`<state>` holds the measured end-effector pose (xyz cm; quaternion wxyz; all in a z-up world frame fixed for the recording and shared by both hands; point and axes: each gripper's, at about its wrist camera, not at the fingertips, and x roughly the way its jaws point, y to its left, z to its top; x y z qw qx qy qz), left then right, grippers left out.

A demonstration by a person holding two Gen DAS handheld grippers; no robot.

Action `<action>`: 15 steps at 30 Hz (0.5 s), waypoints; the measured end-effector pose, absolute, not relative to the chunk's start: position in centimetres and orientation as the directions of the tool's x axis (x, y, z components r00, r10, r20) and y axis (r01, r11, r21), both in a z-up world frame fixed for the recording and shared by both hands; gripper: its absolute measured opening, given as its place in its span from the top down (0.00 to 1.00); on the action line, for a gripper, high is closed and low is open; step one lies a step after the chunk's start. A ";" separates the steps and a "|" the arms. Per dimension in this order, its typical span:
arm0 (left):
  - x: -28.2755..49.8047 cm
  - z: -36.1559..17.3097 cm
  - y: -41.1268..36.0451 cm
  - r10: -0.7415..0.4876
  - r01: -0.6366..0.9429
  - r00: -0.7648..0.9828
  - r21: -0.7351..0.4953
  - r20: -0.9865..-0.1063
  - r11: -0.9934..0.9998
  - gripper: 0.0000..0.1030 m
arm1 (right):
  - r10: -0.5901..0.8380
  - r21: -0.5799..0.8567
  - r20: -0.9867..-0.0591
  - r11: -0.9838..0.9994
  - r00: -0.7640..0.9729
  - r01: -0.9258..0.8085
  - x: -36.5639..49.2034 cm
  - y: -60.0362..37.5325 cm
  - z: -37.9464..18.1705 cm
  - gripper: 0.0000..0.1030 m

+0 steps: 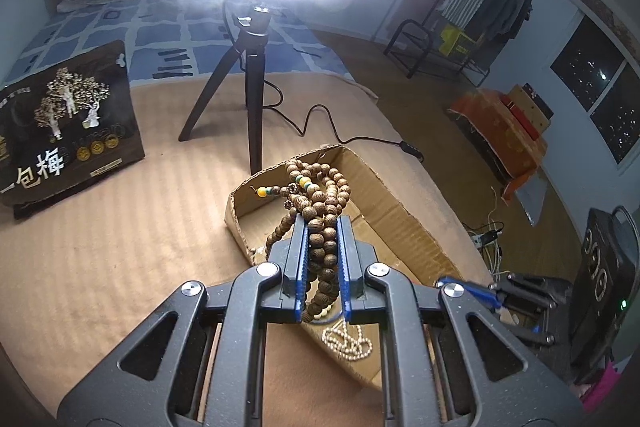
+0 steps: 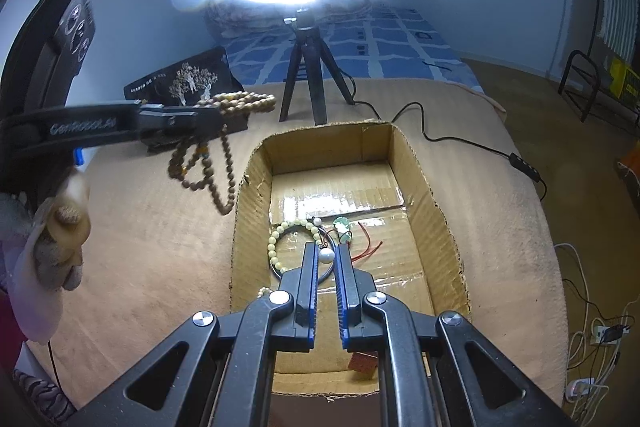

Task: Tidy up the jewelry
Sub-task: 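Open left tool releasing mala into box while right releases earring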

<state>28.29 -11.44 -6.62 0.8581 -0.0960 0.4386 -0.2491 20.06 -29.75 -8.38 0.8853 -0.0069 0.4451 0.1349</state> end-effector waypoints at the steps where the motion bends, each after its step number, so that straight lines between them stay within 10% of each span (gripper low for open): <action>1: 28.5 -6.9 -11.7 -0.510 0.342 0.489 -0.382 -0.708 0.858 0.89 | 0.233 0.108 -0.792 0.963 0.565 -0.246 20.1 -29.7 -8.5 0.94; 15: 30.0 -8.9 -14.5 -0.493 0.348 0.462 -0.361 -0.737 0.865 0.89 | 0.234 0.118 -0.811 0.963 0.537 -0.243 20.6 -29.6 -9.8 0.94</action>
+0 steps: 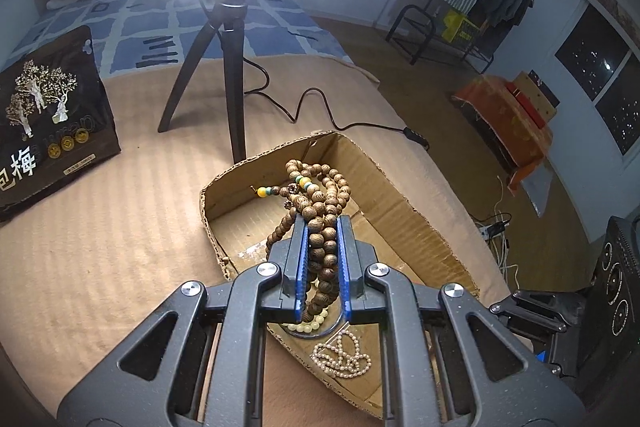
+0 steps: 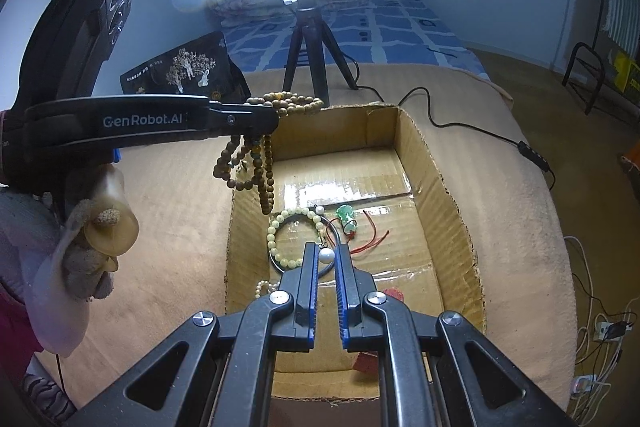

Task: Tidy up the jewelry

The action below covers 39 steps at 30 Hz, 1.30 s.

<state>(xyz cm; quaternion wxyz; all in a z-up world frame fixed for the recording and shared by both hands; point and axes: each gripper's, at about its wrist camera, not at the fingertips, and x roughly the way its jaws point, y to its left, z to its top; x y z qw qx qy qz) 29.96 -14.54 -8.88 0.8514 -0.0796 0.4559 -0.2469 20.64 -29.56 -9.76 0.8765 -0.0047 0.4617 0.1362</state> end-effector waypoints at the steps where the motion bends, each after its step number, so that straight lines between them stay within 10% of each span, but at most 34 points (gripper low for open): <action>1: 29.9 -8.9 -14.7 -0.492 0.348 0.463 -0.360 -0.737 0.866 0.89 | 0.235 0.120 -0.812 0.963 0.535 -0.242 20.7 -29.6 -9.8 0.94; 7: 29.8 -8.9 -15.0 -0.478 0.345 0.470 -0.344 -0.741 0.873 0.89 | 0.238 0.123 -0.810 0.962 0.536 -0.242 20.8 -29.6 -9.8 0.94; 14: 29.4 -8.5 -15.1 -0.450 0.346 0.492 -0.306 -0.746 0.887 0.89 | 0.215 0.092 -0.804 0.966 0.554 -0.243 20.5 -29.1 -9.5 0.64; 18: 28.9 -8.0 -14.8 -0.434 0.340 0.513 -0.289 -0.741 0.895 0.55 | 0.198 0.074 -0.791 0.970 0.579 -0.231 20.1 -29.2 -9.0 0.37; 21: 28.6 -7.5 -14.5 -0.424 0.338 0.527 -0.276 -0.737 0.900 0.54 | 0.188 0.066 -0.782 0.973 0.594 -0.222 19.8 -29.2 -8.5 0.28; 39: 24.5 -3.9 -12.9 -0.391 0.330 0.585 -0.232 -0.710 0.915 0.54 | 0.160 0.021 -0.736 0.977 0.658 -0.214 16.8 -28.3 -4.6 0.17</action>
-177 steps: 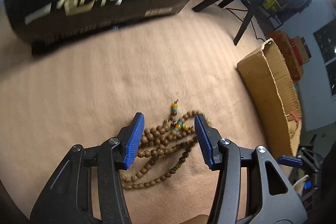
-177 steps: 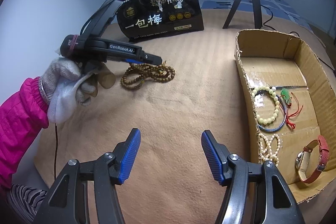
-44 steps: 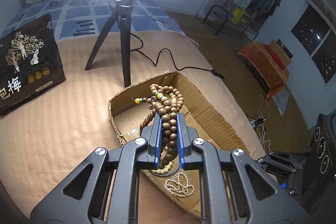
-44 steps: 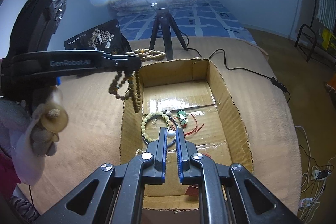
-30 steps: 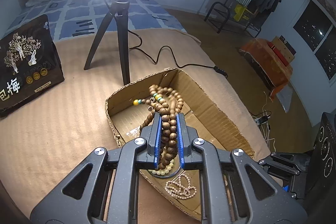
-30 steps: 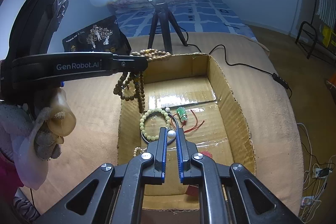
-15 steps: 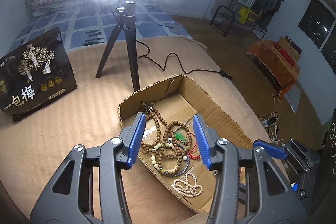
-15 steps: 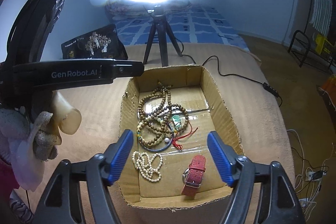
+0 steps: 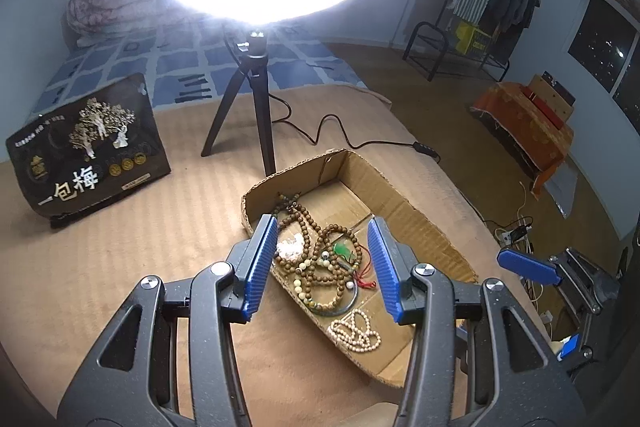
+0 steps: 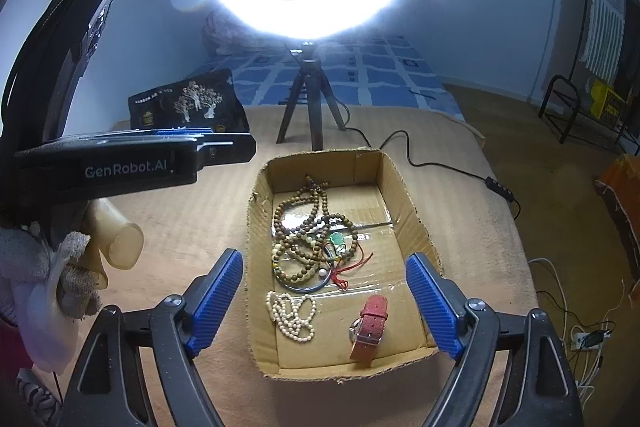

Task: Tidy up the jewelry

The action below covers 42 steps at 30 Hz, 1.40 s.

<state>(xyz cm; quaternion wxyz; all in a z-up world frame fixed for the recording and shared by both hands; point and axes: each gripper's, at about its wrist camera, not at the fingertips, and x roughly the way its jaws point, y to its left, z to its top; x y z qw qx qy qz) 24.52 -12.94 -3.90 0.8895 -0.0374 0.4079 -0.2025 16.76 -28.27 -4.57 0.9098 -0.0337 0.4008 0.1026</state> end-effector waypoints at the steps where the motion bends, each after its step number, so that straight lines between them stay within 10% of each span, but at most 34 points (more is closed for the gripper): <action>1: 24.2 -3.7 -12.8 -0.389 0.330 0.589 -0.228 -0.709 0.916 0.53 | 0.160 0.020 -0.733 0.977 0.661 -0.214 16.5 -28.2 -4.4 0.17; 42: 5.6 0.6 -5.3 -0.202 0.223 0.745 -0.048 -0.636 0.974 0.02 | 0.092 -0.021 -0.565 0.992 0.820 -0.126 6.0 -26.3 1.7 0.00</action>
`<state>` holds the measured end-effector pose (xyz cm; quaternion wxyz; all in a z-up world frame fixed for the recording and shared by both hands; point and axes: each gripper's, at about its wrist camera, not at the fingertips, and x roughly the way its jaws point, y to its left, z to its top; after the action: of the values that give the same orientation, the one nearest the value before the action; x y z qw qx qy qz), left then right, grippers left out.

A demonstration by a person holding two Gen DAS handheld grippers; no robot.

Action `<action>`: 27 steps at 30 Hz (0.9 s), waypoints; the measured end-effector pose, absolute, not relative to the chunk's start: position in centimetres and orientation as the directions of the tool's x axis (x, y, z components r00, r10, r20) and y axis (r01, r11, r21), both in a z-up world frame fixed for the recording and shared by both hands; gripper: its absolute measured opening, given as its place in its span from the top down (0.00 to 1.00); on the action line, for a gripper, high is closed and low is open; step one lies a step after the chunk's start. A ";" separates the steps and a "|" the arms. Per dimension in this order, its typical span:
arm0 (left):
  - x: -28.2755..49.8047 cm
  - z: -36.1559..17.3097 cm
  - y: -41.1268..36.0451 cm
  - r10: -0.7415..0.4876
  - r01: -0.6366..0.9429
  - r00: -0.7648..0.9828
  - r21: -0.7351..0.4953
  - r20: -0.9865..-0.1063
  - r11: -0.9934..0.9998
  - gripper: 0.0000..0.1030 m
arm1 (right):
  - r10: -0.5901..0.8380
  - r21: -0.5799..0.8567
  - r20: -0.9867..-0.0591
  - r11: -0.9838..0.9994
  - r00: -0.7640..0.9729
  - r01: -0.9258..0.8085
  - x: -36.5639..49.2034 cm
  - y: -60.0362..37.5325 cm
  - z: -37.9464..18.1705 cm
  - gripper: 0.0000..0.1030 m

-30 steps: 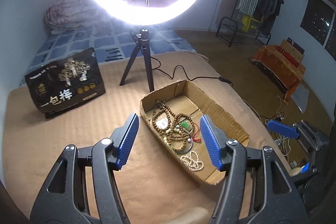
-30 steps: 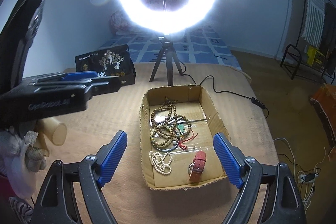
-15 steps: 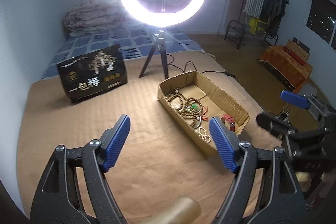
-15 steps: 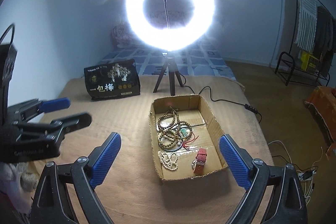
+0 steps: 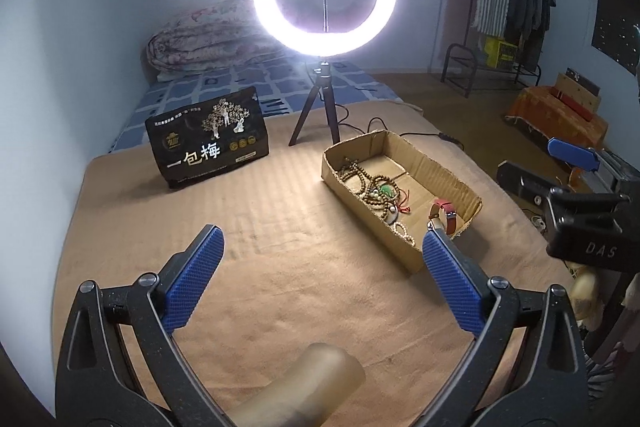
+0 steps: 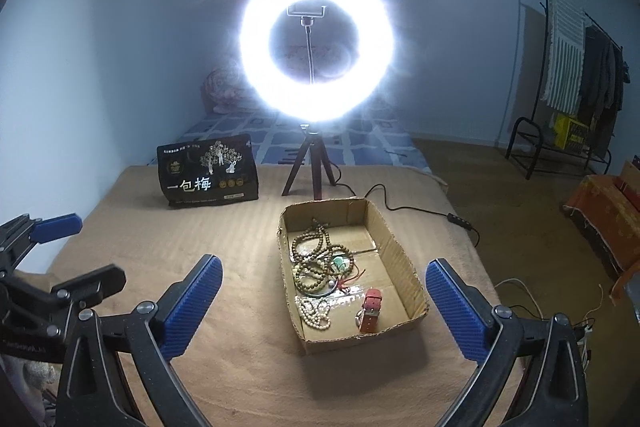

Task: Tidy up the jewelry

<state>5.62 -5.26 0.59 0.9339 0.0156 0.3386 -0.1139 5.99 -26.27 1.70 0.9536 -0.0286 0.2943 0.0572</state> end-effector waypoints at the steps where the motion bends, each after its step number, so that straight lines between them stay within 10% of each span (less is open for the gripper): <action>1: 5.5 0.6 -5.3 -0.205 0.223 0.743 -0.053 -0.637 0.973 0.02 | 0.089 -0.017 -0.562 0.993 0.822 -0.119 6.0 -26.3 1.7 0.00; 27: 5.4 0.5 -5.7 -0.180 0.200 0.758 -0.039 -0.627 0.979 0.00 | 0.069 -0.019 -0.556 0.995 0.828 -0.096 6.1 -26.7 1.7 0.00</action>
<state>5.44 -5.68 0.50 0.9373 0.0151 0.3330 -0.1012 6.07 -26.74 1.66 0.9559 -0.0230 0.2897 0.0432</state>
